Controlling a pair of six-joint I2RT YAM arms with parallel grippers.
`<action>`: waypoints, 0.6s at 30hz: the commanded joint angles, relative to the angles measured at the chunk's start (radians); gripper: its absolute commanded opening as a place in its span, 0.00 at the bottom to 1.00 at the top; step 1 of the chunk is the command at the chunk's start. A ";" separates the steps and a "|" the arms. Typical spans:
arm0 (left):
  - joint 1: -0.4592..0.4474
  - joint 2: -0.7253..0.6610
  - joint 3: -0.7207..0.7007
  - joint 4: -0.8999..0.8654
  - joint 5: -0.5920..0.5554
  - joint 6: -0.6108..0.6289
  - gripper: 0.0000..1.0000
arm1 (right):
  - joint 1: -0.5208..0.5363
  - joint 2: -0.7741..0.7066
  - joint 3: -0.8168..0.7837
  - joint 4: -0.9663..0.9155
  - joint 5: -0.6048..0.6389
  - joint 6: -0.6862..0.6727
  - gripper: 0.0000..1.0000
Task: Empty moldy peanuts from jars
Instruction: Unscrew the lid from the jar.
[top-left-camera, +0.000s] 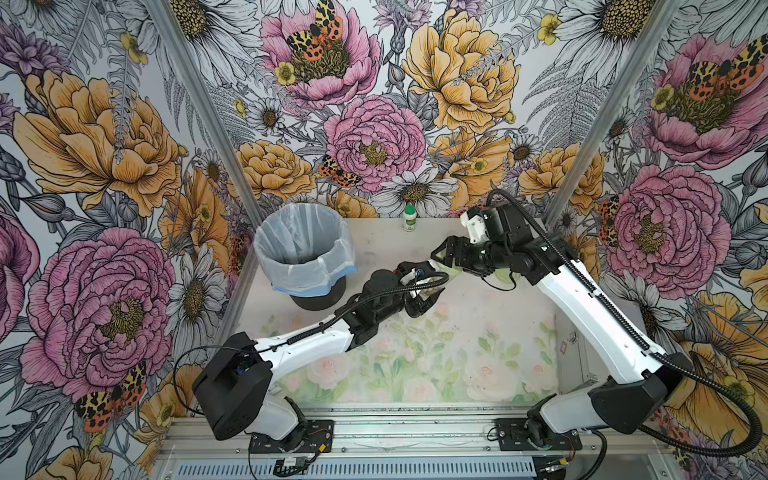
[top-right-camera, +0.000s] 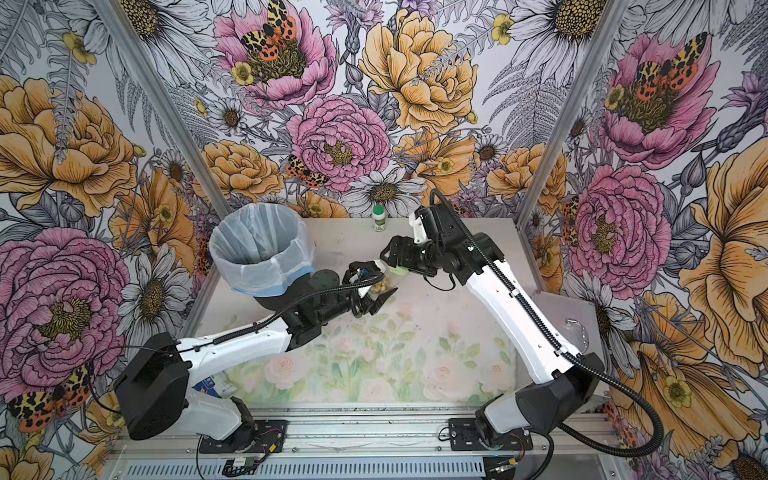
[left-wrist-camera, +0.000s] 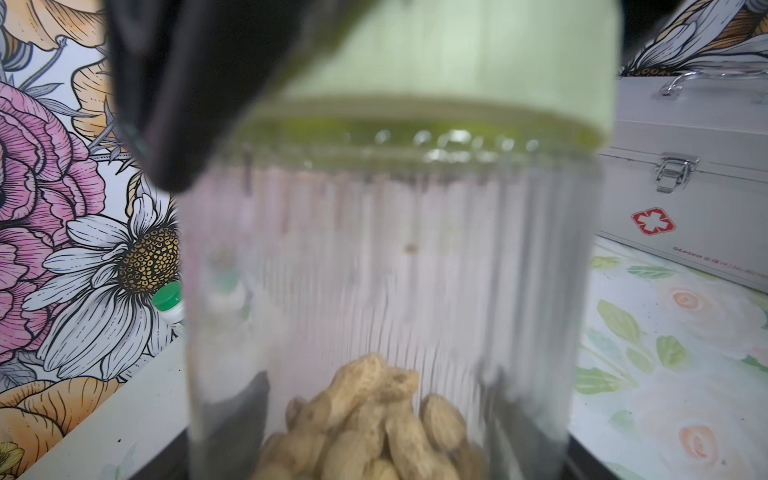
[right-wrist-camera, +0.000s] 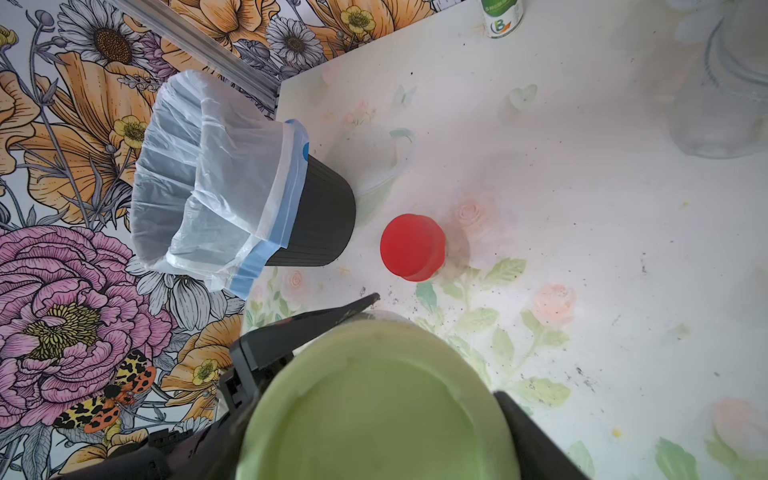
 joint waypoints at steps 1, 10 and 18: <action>0.026 -0.050 0.026 0.100 0.092 -0.041 0.26 | 0.015 -0.020 -0.011 0.015 -0.010 -0.067 0.72; 0.120 -0.101 0.042 0.073 0.496 -0.209 0.26 | 0.010 0.001 0.019 0.014 -0.259 -0.521 0.69; 0.131 -0.099 0.125 -0.111 0.641 -0.171 0.26 | 0.008 -0.022 0.005 -0.076 -0.411 -0.943 0.78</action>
